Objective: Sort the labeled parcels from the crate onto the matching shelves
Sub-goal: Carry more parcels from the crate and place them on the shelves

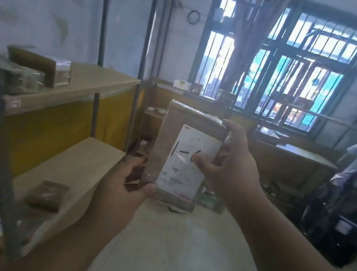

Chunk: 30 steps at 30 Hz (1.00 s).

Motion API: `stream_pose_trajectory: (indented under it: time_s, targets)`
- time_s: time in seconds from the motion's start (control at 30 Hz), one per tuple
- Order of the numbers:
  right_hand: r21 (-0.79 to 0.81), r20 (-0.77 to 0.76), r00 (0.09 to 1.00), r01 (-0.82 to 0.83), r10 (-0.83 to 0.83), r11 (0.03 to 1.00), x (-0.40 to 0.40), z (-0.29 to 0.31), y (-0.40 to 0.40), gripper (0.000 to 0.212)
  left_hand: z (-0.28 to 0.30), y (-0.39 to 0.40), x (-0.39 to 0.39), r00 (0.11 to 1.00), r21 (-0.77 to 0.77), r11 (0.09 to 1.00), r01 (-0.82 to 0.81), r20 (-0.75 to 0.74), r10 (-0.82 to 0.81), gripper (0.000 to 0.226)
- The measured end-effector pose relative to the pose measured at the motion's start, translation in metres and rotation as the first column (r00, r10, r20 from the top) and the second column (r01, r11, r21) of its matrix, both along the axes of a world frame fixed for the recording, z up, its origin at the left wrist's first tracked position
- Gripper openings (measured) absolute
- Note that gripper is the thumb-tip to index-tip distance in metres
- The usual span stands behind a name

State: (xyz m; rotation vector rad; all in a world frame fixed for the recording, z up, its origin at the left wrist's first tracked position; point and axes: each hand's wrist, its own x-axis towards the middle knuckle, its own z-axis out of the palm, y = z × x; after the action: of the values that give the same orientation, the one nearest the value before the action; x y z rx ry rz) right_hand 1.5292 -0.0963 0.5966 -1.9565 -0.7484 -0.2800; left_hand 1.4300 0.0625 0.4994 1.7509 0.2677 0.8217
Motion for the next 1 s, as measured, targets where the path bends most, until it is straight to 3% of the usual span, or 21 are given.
stream_pose_trajectory:
  time_s: [0.3,0.5,0.73,1.0]
  targets:
    - [0.079,0.007,0.959,-0.282,0.283,0.956,0.180,0.040,0.123,0.069,0.047,0.102,0.139,0.965,-0.015,0.967,-0.253,0.060,0.254,0.048]
    - [0.137,-0.001,0.888,-0.455,0.459,0.880,0.257,0.067,0.233,0.077,0.081,0.185,0.191,0.882,0.045,0.884,-0.466,0.103,0.460,0.048]
    - [0.106,0.107,0.766,-0.643,0.634,0.758,0.325,0.107,0.332,0.081,0.108,0.245,0.241,0.693,0.042,0.696,-0.717,0.155,0.704,0.050]
    - [-0.040,0.201,0.465,-0.876,0.862,0.481,0.356,0.111,0.442,0.081,0.104,0.254,0.270,0.358,0.031,0.357,-0.933,0.129,0.925,0.048]
